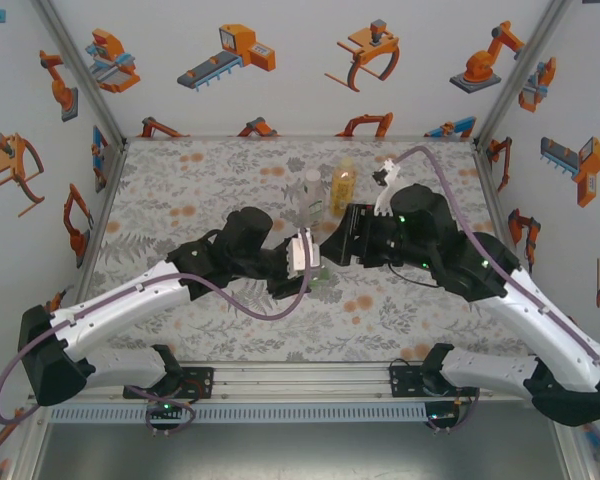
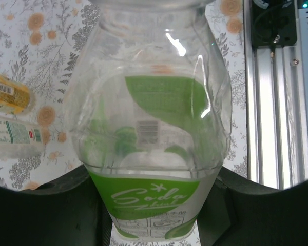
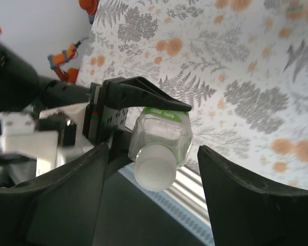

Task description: Screw on the bottle caps

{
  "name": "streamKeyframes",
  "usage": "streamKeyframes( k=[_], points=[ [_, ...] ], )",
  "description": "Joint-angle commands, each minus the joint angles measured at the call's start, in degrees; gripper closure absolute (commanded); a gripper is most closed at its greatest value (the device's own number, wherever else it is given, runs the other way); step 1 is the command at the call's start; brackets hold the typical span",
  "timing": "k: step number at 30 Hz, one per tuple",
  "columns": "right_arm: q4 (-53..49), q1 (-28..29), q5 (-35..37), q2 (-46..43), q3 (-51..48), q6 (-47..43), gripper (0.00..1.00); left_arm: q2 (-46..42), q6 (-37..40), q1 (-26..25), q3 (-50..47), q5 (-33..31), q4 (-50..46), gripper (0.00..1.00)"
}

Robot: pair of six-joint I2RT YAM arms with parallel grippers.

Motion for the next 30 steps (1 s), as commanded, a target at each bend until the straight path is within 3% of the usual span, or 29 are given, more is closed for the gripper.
streamKeyframes(
  k=[1,4,11,14,25,30],
  points=[
    [-4.6,0.4,-2.4,-0.7,5.3,-17.9,0.35,-1.0,2.0,-0.2,1.5,4.3,-1.1,1.0],
    [-9.7,0.5,-6.9,0.7,9.0,-29.0,0.37,-1.6,3.0,-0.2,1.4,7.8,-2.0,1.0],
    [-15.2,0.6,-26.9,3.6,11.7,-50.8,0.39,-1.6,2.1,-0.2,2.0,12.2,-4.2,1.0],
    [-14.4,1.2,-25.7,4.6,11.7,-55.2,0.42,-1.8,1.6,-0.3,1.9,12.7,-4.7,1.0],
    [-10.1,1.6,-27.6,3.6,6.3,-56.5,0.48,-1.7,0.3,-0.3,2.3,13.0,-5.4,1.0],
    [-7.8,1.6,-24.1,2.2,3.8,-55.6,0.57,-1.4,0.3,-0.3,2.3,13.4,-4.9,1.0]
  ],
)
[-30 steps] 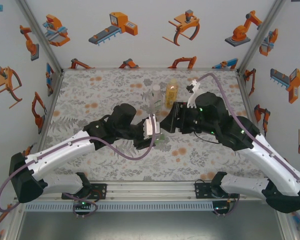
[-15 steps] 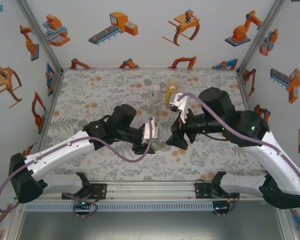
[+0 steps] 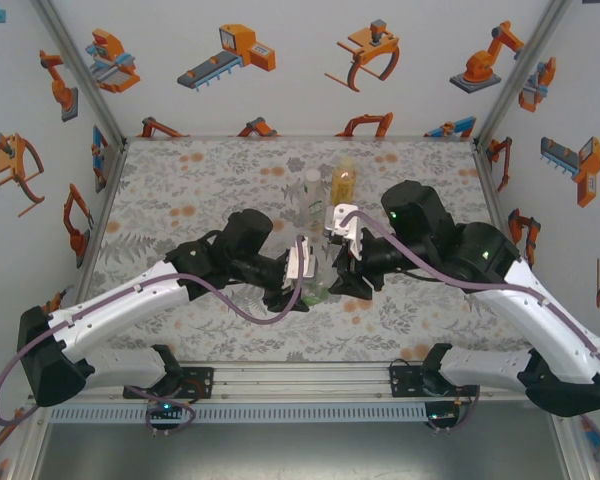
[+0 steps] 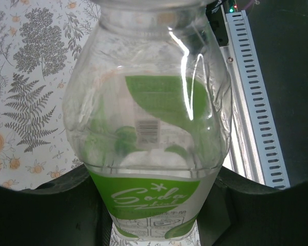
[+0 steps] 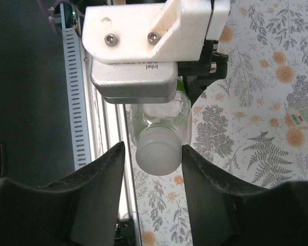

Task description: Screw on the bottle caps

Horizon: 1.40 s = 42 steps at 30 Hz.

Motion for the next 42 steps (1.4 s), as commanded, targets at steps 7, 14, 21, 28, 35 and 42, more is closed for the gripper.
streamKeyframes(
  k=[7,14,21,28,35,42],
  points=[
    [3.7,0.7,1.3,-2.0,-1.9,0.4,0.66,-1.2,-0.4,-0.2,1.8,1.9,-0.2,1.0],
    [5.6,0.8,0.7,-1.9,-3.2,4.7,0.79,-0.4,-1.1,-0.3,2.1,1.2,-0.1,1.0],
    [12.4,0.9,8.3,-3.6,-7.1,21.6,0.97,0.7,-1.1,-0.2,2.2,-0.9,0.7,1.0],
    [15.2,0.9,20.8,-2.8,-8.2,48.4,1.0,1.8,-0.9,-0.3,2.3,-0.7,0.9,1.0],
    [6.3,0.8,28.5,0.6,-5.9,78.0,1.0,2.1,-3.5,-0.2,1.9,-9.1,2.8,1.0],
    [4.2,0.8,28.7,2.9,-6.1,85.3,1.0,2.8,-4.5,-0.2,1.4,-13.0,4.3,0.94]
  ],
)
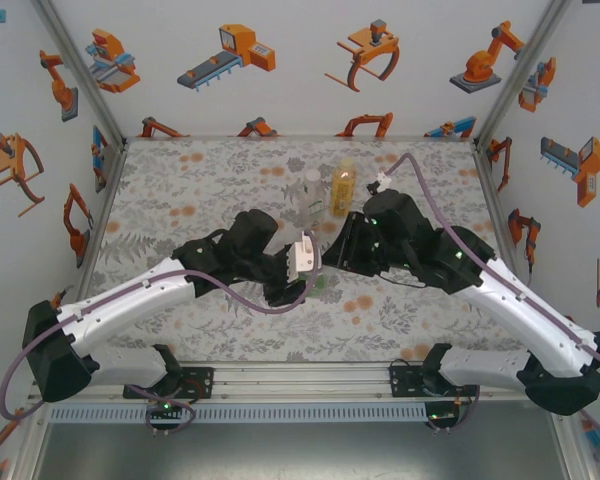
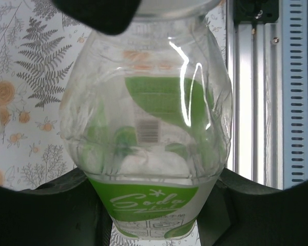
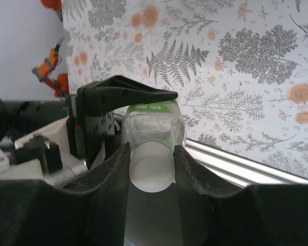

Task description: Screw on the bottle caps

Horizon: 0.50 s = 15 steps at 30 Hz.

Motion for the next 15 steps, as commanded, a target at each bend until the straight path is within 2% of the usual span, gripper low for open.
streamKeyframes(
  k=[1,6,8,11,15],
  points=[
    [0.2,0.4,-0.2,1.6,0.9,9.2,1.0,0.4,-1.4,-0.7,1.3,-2.4,5.8,0.92],
    [0.4,0.4,1.1,2.0,1.2,8.2,1.0,-0.3,-1.8,-0.6,0.9,-2.8,5.7,0.69],
    [0.3,0.1,1.5,2.2,1.3,7.5,1.0,-0.8,-1.7,-0.7,0.4,-3.3,5.7,0.52],
    [0.2,-0.6,2.2,2.4,1.2,6.5,1.0,-1.5,-2.0,-0.7,-0.8,-4.1,6.8,0.38],
    [0.2,-2.3,2.7,3.3,1.1,4.6,1.0,-2.3,-3.0,-0.6,-1.2,-4.3,7.0,0.27]
  ],
)
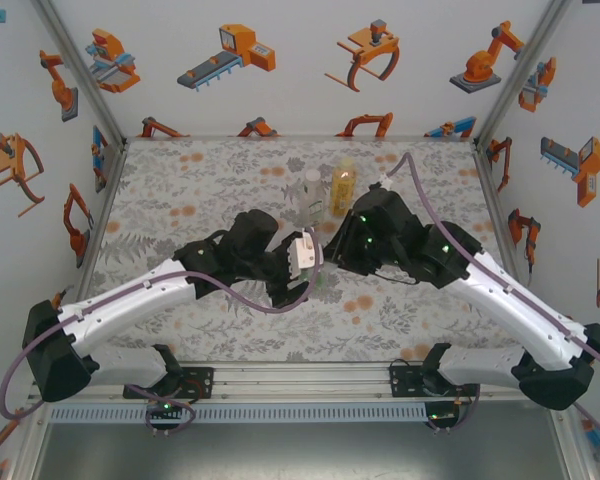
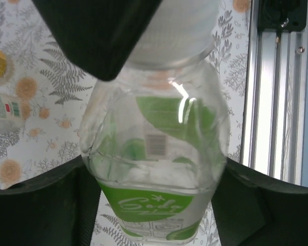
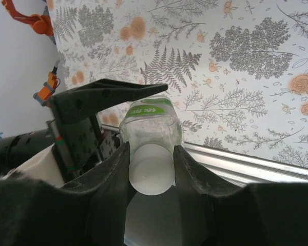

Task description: Screw on the bottle caps

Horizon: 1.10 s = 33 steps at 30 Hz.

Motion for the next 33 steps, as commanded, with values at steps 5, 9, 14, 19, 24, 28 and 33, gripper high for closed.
streamKeyframes(
  k=[5,9,14,19,24,28,33],
  points=[
    [0.4,-4.6,0.3,2.8,2.1,-5.3,1.0,-3.1,-1.8,-0.3,-1.8,-1.1,2.2,0.19],
    [-1.2,-9.1,0.3,5.2,3.9,-11.7,1.0,-4.1,-2.1,-0.3,-2.7,-2.5,1.6,0.17],
    [-2.5,-16.1,2.3,8.8,6.3,-22.2,1.0,-6.3,-2.9,-0.3,-2.8,-4.0,0.4,0.17],
    [-2.9,-24.2,4.4,14.0,9.8,-32.3,1.0,-9.9,-5.0,-0.2,-4.8,-8.8,-0.8,0.17],
    [-1.8,-30.5,3.9,21.7,15.8,-40.8,1.0,-14.1,-7.7,-0.2,-5.9,-11.7,-2.6,0.11],
    [2.0,-34.0,1.9,28.1,20.0,-44.9,1.0,-17.9,-10.2,-0.2,-7.9,-14.9,-3.1,0.01],
    [2.6,-37.2,0.5,36.8,28.5,-48.5,1.0,-21.4,-12.8,-0.2,-9.3,-17.7,-3.7,0.03]
  ],
)
